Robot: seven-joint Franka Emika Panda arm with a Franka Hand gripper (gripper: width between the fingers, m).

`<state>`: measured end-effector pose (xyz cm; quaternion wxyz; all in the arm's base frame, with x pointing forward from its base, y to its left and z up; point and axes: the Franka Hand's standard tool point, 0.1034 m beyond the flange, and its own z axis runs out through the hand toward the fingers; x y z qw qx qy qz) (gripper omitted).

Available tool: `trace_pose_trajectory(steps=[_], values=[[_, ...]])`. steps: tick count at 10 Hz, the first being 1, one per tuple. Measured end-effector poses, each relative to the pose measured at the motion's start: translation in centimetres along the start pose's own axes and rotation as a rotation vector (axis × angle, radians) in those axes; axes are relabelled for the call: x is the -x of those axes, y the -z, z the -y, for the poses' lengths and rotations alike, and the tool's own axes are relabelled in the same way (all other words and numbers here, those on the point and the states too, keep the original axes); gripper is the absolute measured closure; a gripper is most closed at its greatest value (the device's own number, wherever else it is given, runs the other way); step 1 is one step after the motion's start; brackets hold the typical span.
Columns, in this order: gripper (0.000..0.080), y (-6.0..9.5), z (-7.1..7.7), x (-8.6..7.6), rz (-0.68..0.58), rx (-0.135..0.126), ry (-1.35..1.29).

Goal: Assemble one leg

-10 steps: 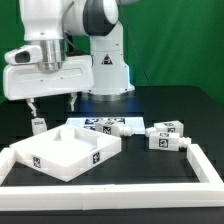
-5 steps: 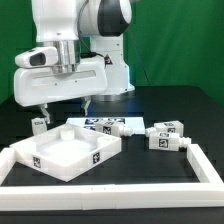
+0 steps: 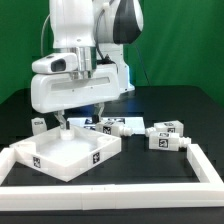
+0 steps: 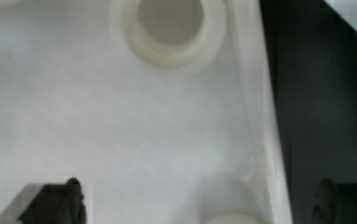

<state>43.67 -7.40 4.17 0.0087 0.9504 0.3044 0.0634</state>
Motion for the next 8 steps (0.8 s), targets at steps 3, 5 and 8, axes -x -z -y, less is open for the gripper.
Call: trace_pose_trajectory(steps=[3, 5, 8], values=[[0.0150, -1.9, 1.1, -0.2, 0.005, -0.012, 0.019], [0.0150, -2.4, 1.3, 0.1, 0.011, -0.018, 0.014], [0.0273, -2.4, 1.3, 0.2, 0.012, -0.019, 0.013]])
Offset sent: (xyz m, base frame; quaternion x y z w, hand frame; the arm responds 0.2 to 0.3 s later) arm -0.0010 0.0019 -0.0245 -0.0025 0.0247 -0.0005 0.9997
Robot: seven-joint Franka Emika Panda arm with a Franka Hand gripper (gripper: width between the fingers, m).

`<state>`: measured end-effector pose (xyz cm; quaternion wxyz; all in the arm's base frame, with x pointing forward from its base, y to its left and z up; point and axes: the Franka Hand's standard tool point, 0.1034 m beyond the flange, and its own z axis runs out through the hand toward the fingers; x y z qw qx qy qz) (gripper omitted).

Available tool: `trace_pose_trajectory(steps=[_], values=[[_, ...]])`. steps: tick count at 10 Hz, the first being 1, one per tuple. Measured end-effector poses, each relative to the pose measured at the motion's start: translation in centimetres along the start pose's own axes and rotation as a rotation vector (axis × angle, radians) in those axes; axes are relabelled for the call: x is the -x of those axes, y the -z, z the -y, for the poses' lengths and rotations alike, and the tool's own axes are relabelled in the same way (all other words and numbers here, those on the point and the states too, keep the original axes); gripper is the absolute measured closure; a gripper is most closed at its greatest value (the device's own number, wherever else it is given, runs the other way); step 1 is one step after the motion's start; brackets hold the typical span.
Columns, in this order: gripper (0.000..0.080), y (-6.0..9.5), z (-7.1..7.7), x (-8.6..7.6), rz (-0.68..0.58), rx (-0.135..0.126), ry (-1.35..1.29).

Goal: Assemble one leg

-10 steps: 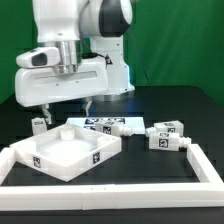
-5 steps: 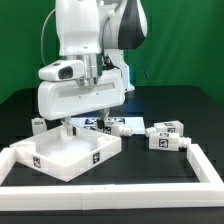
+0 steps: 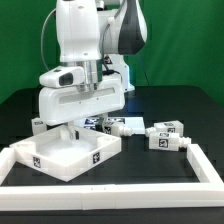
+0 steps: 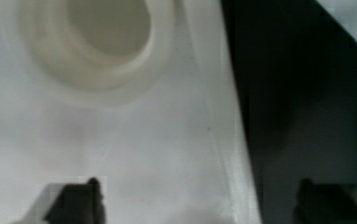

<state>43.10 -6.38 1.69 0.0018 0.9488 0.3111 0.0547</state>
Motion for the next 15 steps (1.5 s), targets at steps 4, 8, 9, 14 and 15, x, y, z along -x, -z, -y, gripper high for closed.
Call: trace_pose_trajectory(steps=[4, 8, 9, 14, 15], values=[[0.0721, -0.1, 0.1, 0.1, -0.001, 0.002, 0.033], [0.0748, 0.3, 0.9, -3.1, 0.015, -0.060, 0.179], [0.0748, 0.4, 1.4, -4.2, 0.004, -0.062, 0.205], [0.0748, 0.0, 2.1, -4.5, 0.004, -0.074, 0.291], [0.0748, -0.3, 1.9, -4.6, -0.009, -0.062, 0.353]])
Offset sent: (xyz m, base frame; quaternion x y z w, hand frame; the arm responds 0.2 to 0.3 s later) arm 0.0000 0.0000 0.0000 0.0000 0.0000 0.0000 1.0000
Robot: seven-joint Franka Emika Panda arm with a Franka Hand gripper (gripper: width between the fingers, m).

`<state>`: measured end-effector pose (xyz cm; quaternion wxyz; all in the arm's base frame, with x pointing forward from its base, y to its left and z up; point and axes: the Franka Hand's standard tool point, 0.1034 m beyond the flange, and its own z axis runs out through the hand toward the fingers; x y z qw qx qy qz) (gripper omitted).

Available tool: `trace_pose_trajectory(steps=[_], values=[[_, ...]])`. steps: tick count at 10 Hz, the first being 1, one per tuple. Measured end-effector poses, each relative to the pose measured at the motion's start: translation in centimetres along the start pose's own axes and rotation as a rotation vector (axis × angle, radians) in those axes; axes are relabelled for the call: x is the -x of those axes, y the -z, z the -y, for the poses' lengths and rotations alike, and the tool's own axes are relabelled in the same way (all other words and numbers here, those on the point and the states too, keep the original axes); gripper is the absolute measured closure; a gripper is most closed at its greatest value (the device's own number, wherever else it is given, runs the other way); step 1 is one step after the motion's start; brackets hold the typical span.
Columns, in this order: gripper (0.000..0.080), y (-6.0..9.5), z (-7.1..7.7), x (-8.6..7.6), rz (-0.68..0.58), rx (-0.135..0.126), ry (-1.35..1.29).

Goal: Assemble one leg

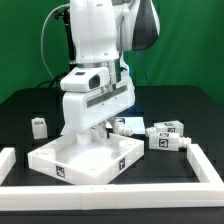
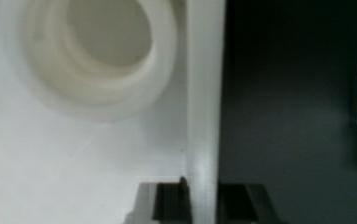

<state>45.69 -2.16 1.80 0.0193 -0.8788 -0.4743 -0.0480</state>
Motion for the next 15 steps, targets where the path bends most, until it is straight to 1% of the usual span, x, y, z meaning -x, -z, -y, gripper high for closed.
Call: trace_pose_trajectory(steps=[1, 3, 4, 5, 6, 7, 8, 9, 10, 12, 13, 15], values=[[0.0748, -0.2, -0.1, -0.7, -0.005, 0.005, 0.048], [0.0748, -0.5, -0.4, -3.7, -0.028, 0.014, 0.187], [0.0747, -0.5, -0.1, -4.4, -0.045, 0.037, 0.193], [0.0747, -0.4, 0.3, -3.6, -0.059, 0.071, 0.180], [0.0747, -0.5, 0.2, -3.5, -0.052, 0.059, 0.181], [0.0747, -0.5, 0.1, -3.6, -0.053, 0.059, 0.182], [0.0747, -0.5, 0.0, -3.8, -0.062, 0.081, 0.228], [0.0747, -0.5, -0.1, -4.1, -0.077, 0.115, 0.304], [0.0747, -0.5, -0.2, -4.8, -0.080, 0.119, 0.363], [0.0747, -0.8, 0.3, -7.2, -0.082, 0.106, 0.452], [0.0747, -0.8, 0.3, -7.6, -0.078, 0.101, 0.474], [0.0747, -0.8, 0.2, -7.4, -0.078, 0.101, 0.468]])
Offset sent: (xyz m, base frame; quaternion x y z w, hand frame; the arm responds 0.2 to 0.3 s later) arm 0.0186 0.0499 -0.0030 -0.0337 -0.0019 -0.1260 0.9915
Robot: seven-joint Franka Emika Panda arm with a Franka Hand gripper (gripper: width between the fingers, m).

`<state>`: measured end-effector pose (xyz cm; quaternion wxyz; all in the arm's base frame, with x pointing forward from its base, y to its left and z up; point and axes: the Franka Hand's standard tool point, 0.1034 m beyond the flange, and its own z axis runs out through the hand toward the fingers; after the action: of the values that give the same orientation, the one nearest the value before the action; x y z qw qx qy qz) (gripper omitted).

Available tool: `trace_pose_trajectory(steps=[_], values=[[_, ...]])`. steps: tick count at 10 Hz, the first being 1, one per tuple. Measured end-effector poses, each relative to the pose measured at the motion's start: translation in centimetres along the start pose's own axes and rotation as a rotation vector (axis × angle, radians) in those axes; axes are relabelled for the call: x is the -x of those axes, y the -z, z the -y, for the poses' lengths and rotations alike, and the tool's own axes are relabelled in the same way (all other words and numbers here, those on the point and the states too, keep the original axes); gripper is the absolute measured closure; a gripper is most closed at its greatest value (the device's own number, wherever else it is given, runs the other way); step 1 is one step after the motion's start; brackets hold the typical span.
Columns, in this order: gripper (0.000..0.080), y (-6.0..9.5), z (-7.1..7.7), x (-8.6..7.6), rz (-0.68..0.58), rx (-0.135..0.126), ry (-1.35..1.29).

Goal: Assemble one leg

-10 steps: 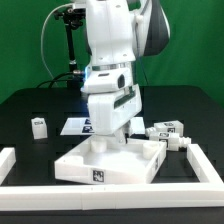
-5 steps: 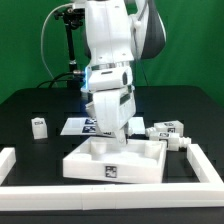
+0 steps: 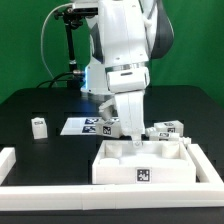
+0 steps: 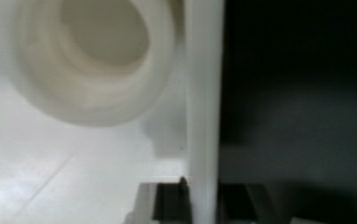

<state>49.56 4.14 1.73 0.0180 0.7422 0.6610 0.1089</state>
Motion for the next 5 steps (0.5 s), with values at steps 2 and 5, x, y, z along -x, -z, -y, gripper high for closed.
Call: trace_pose_trajectory(steps=[2, 5], values=[[0.0747, 0.00, 0.00, 0.00, 0.000, 0.000, 0.000], [0.0747, -0.27, -0.64, -0.83, -0.001, -0.010, 0.101]])
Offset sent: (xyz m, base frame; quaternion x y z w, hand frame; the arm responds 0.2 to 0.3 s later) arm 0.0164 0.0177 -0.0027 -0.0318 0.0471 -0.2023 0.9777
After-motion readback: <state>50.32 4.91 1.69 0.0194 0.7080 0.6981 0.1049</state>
